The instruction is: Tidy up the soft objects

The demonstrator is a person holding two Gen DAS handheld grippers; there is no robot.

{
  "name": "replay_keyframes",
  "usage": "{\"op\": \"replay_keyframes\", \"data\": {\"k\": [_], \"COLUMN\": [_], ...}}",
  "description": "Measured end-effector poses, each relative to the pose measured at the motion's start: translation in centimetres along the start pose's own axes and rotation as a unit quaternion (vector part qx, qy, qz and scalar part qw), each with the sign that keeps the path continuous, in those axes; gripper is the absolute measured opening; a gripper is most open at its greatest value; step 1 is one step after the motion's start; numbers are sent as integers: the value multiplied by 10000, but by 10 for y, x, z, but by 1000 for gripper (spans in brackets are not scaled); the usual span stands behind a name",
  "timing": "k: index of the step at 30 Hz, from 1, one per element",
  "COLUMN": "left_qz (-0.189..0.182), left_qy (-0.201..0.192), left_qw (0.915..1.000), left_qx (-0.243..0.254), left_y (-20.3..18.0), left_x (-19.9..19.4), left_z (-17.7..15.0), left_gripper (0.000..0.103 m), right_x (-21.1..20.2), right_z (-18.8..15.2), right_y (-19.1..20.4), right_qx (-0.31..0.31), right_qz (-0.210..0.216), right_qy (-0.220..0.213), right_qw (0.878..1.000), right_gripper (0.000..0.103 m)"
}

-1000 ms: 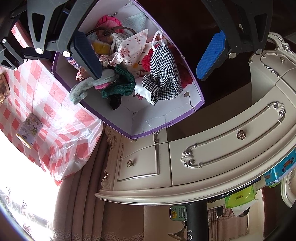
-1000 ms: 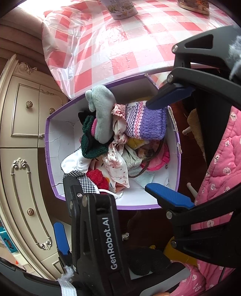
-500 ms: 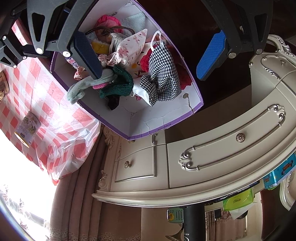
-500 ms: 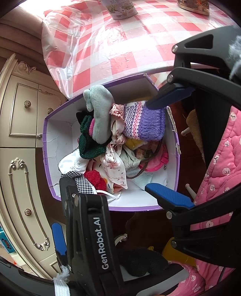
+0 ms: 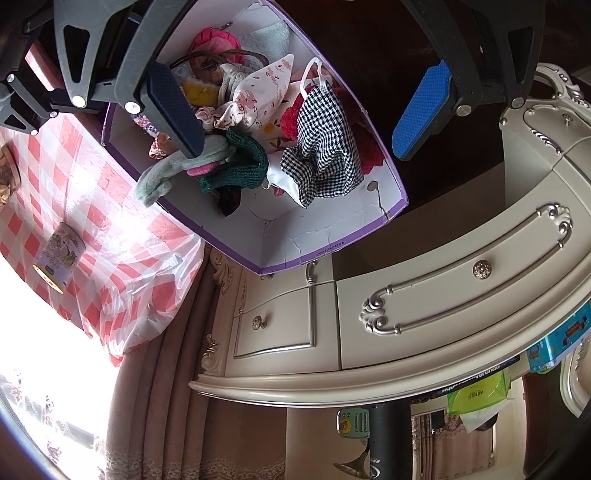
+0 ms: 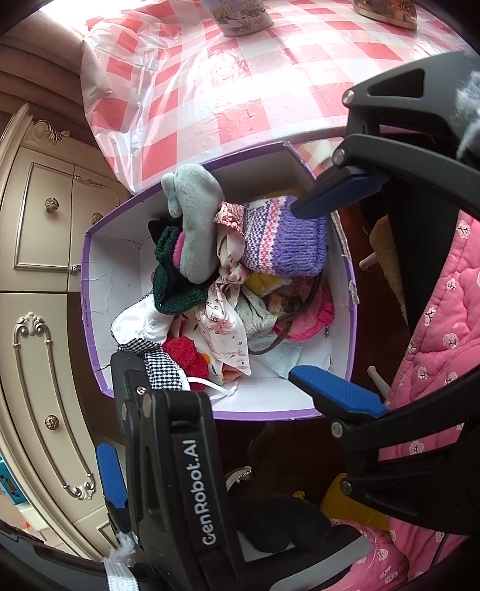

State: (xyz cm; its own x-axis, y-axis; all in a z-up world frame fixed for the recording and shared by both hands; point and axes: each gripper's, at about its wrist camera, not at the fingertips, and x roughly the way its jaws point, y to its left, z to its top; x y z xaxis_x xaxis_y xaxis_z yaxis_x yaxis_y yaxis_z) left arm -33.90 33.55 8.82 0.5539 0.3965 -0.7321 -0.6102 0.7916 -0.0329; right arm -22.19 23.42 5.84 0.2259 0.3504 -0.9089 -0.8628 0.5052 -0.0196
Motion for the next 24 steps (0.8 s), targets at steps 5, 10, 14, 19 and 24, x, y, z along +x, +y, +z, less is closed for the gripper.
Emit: {"op": "replay_keyframes", "data": {"k": [5, 10, 14, 19, 24], "left_qz": [180, 108, 71, 42, 165], "left_qy": [-48, 15, 58, 132, 86], "left_qw": [9998, 9999, 10000, 9999, 9998], "left_qx": [67, 37, 32, 13, -13], "left_y": [-3, -1, -1, -2, 0], "left_x": [-1, 1, 2, 3, 5], "left_z": [-1, -1, -2, -1, -2], "left_gripper": [103, 103, 103, 103, 102], "right_x": [1, 2, 3, 3, 2], "right_z": [0, 0, 0, 0, -1], "right_y": [1, 0, 0, 0, -2], "right_qx": [24, 55, 63, 76, 116], "right_qz": [-1, 4, 7, 11, 11], "right_qy": [11, 16, 18, 13, -3], "right_qw": [10000, 10000, 10000, 10000, 9999], "right_gripper": [84, 84, 84, 84, 84]}}
